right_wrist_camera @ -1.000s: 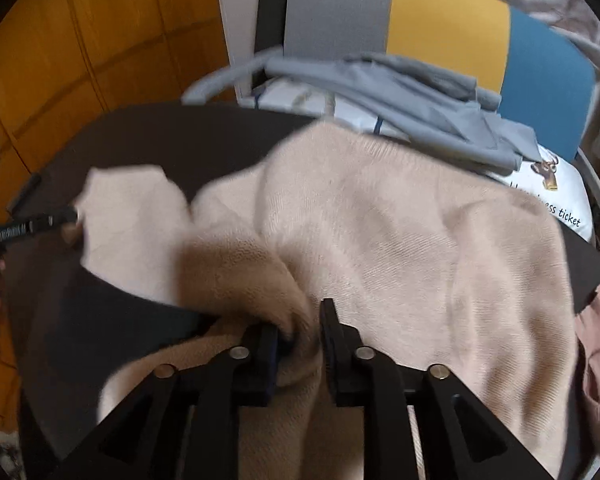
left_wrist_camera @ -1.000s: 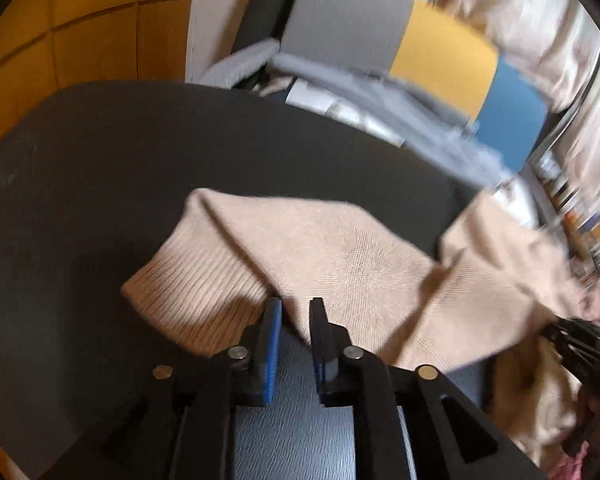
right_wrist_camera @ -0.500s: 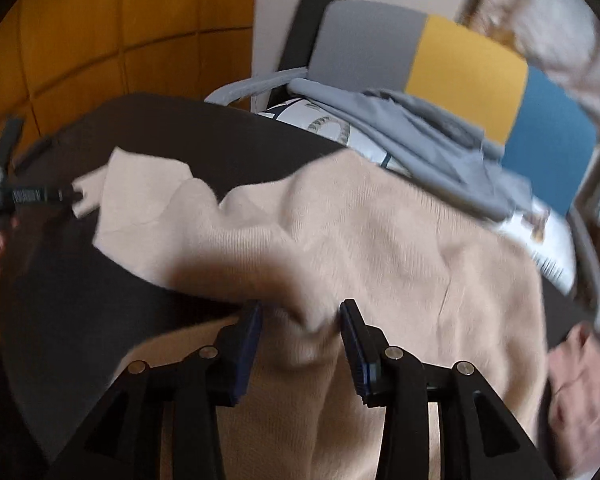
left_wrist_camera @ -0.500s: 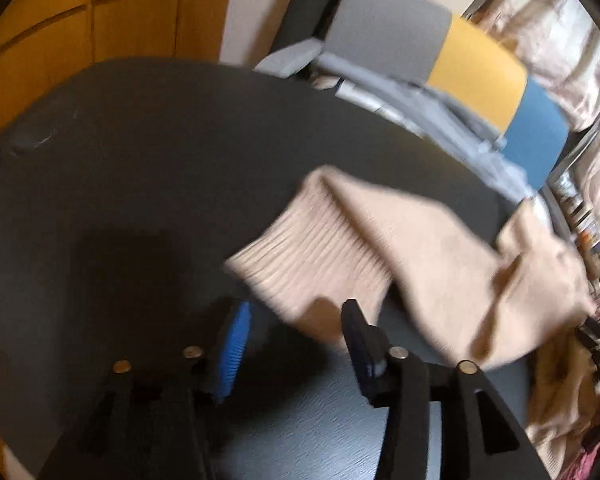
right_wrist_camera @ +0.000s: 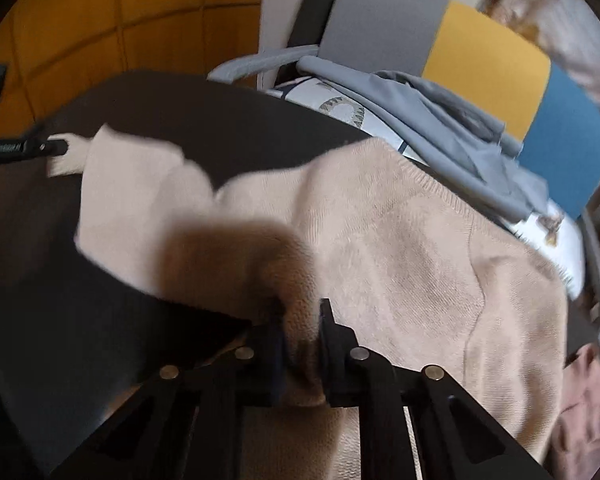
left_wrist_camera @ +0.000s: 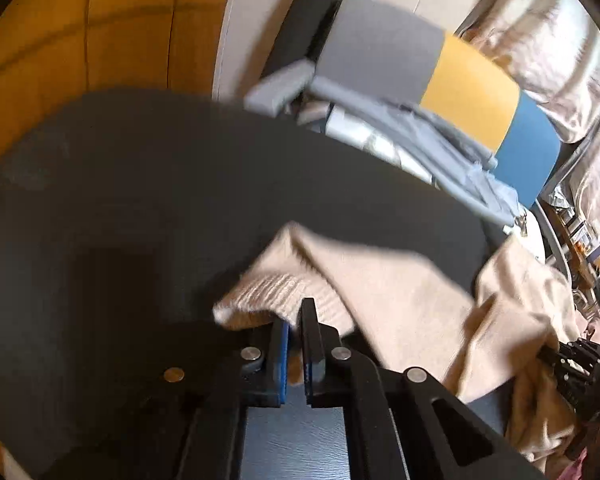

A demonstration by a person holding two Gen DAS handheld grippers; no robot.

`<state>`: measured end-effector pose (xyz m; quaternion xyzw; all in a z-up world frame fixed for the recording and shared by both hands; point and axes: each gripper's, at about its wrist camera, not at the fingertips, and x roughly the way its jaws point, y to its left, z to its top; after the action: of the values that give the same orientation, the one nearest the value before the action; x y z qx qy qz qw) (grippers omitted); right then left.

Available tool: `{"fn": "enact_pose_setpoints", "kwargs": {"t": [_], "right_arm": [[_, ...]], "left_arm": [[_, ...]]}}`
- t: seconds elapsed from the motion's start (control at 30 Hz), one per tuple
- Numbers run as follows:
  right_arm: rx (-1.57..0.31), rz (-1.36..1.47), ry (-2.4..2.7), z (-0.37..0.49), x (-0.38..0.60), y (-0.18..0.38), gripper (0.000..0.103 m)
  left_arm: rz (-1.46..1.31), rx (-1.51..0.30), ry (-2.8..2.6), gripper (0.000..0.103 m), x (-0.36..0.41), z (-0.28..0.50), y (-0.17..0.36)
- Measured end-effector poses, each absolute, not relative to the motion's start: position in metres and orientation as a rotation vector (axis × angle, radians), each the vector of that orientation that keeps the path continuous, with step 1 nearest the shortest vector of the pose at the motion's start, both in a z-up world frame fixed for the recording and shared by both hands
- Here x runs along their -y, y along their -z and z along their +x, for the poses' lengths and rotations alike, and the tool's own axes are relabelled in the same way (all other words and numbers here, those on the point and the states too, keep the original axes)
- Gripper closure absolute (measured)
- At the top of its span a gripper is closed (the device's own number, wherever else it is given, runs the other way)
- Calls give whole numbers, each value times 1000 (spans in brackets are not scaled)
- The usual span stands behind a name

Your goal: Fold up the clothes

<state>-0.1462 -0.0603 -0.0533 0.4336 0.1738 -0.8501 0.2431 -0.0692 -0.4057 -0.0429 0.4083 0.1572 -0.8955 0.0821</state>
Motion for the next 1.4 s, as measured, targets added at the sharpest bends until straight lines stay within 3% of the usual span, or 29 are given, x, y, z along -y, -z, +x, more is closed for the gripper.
{"fn": "enact_pose_setpoints", "kwargs": {"t": [0.17, 0.3, 0.53, 0.6, 0.67, 0.77, 0.87, 0.97, 1.03, 1.1, 1.13, 1.4], "right_arm": [[-332, 1197, 2309, -160, 67, 38, 91], [-274, 1168, 2348, -169, 76, 31, 92], [-193, 1212, 2320, -197, 93, 41, 90], [-190, 1198, 2269, -197, 100, 42, 77], [-215, 1130, 2264, -195, 104, 38, 77], [-175, 1116, 2357, -212, 92, 33, 79], [-268, 1225, 2306, -236, 104, 51, 79], [-495, 1286, 2235, -241, 133, 79, 79], [-604, 1201, 2258, -237, 143, 83, 79], [-628, 1213, 2266, -241, 150, 84, 94], [-630, 1220, 2273, -243, 151, 85, 96], [-495, 1284, 2457, -284, 151, 88, 97]], "left_arm": [[1117, -357, 2643, 99, 458, -82, -11], [1099, -283, 2595, 99, 485, -105, -23], [1298, -170, 2428, 99, 514, -136, 19], [1350, -108, 2383, 99, 523, -131, 30], [1400, -46, 2335, 99, 533, -127, 40], [1406, -92, 2300, 99, 553, -105, 45], [1405, -138, 2294, 99, 563, -94, 50], [1417, -136, 2296, 98, 557, -97, 54], [1428, -124, 2297, 98, 554, -98, 56], [1433, -104, 2289, 98, 552, -100, 57], [1426, -104, 2280, 98, 554, -102, 57], [1329, -109, 2212, 98, 572, -122, 57]]}}
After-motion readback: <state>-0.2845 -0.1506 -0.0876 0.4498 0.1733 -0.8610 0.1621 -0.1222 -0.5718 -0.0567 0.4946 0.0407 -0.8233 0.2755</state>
